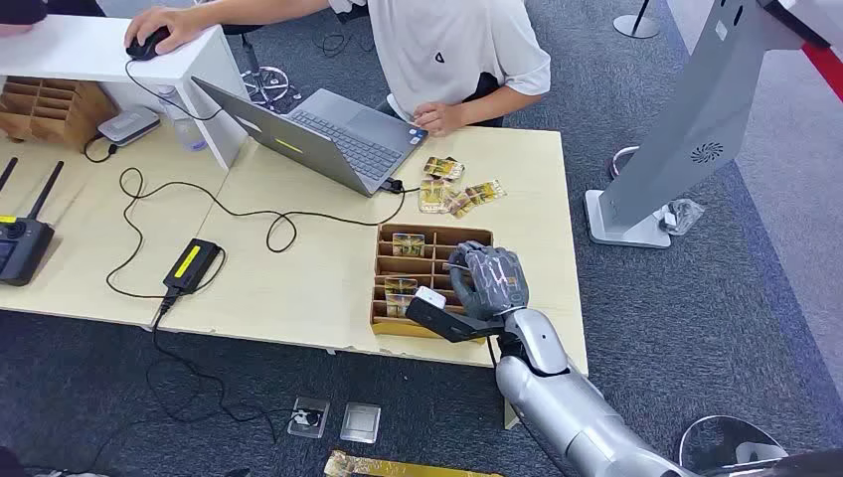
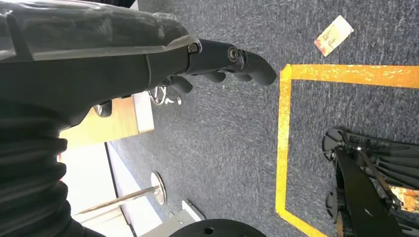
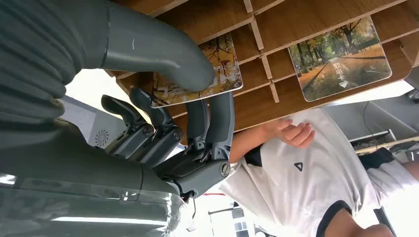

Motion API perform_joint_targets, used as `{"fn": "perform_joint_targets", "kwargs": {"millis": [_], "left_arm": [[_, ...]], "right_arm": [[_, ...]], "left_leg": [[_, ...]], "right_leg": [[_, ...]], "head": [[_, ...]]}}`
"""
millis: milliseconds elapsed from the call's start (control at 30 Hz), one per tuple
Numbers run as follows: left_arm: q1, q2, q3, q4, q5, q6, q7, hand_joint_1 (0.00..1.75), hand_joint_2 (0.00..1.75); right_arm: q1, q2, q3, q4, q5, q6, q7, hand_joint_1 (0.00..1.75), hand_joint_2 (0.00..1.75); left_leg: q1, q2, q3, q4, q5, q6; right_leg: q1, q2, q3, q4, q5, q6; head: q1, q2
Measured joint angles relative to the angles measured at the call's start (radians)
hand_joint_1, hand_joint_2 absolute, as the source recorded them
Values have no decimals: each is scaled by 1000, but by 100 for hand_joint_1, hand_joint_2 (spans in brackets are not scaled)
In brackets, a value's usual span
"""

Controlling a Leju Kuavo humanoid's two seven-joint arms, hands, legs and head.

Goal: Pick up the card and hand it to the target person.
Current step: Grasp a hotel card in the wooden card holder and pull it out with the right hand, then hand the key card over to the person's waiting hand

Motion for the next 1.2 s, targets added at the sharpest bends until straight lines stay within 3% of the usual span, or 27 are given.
{"fn": "perform_joint_targets", "kwargs": {"millis": [200, 567, 833, 1033, 1200], "left_arm": [[0, 2, -2, 0, 10, 0, 3, 0, 175], [0, 7, -10, 0, 21, 0, 8, 0, 175], [1, 10, -14, 0, 47, -2, 21, 0, 175], [0, 12, -14, 0, 56, -7, 23, 0, 175], [-1, 13, -14, 0, 63, -12, 23, 0, 175]], "right_arm": [[7, -5, -8, -15, -18, -43, -14, 175, 175], [33, -48, -49, -193, -17, -75, 21, 175, 175], [87, -108, -114, -474, 31, -85, 85, 175, 175], [115, -124, -151, -610, 27, -92, 59, 175, 175], [119, -107, -157, -626, 19, -111, 1, 175, 175]], "left_leg": [[0, 0, 0, 0, 0, 0], [0, 0, 0, 0, 0, 0], [0, 0, 0, 0, 0, 0], [0, 0, 0, 0, 0, 0], [0, 0, 1, 0, 0, 0]], "right_leg": [[0, 0, 0, 0, 0, 0], [0, 1, 0, 0, 0, 0], [0, 1, 0, 0, 0, 0], [0, 1, 0, 0, 0, 0], [0, 1, 1, 0, 0, 0]], "head": [[0, 0], [0, 0], [1, 0], [0, 0], [0, 0]]}}
